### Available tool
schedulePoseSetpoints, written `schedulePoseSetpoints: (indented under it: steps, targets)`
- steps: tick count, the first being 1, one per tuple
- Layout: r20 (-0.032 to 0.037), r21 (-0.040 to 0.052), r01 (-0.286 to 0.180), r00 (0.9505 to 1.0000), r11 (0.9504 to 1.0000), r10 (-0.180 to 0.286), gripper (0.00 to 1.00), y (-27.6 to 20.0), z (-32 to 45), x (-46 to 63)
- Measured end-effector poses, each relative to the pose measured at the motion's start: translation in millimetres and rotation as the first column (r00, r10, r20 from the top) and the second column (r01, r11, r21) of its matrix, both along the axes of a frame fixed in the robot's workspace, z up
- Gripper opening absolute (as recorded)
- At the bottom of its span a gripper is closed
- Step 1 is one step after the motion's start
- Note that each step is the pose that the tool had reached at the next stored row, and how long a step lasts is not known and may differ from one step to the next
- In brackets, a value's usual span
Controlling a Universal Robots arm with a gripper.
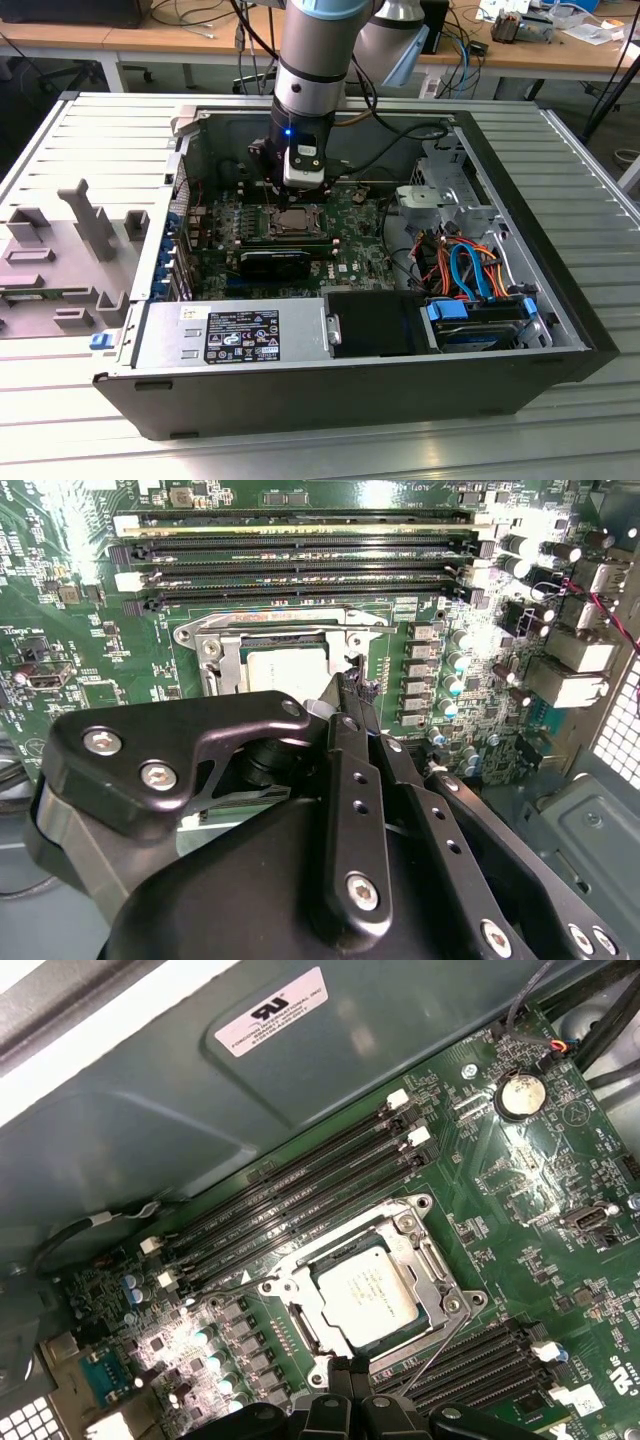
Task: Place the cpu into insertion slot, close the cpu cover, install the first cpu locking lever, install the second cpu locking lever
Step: 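Install the first cpu locking lever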
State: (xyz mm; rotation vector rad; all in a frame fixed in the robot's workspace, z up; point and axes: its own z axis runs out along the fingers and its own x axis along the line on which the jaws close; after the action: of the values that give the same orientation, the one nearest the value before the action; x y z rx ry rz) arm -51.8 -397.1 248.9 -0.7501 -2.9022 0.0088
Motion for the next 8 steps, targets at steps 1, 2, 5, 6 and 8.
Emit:
schedulePoseSetpoints:
  steps: [1, 2, 5, 6, 8]
  targets:
    - [0.0, 0.0, -0.001, 1.0, 1.0, 0.001, 0.11, 0.0, 0.0, 0.0]
    - [0.0, -0.0001, -0.002, 1.0, 1.0, 0.002, 0.11, 0.0, 0.0, 0.0]
    - [0.0001, 0.0, -0.003, 1.0, 1.0, 0.003, 0.11, 0.0, 0.0, 0.0]
    - [0.0, 0.0, -0.004, 1.0, 1.0, 0.004, 0.11, 0.0, 0.0, 0.0]
    - [0.0, 0.0, -0.006, 1.0, 1.0, 0.006, 0.11, 0.0, 0.0, 0.0]
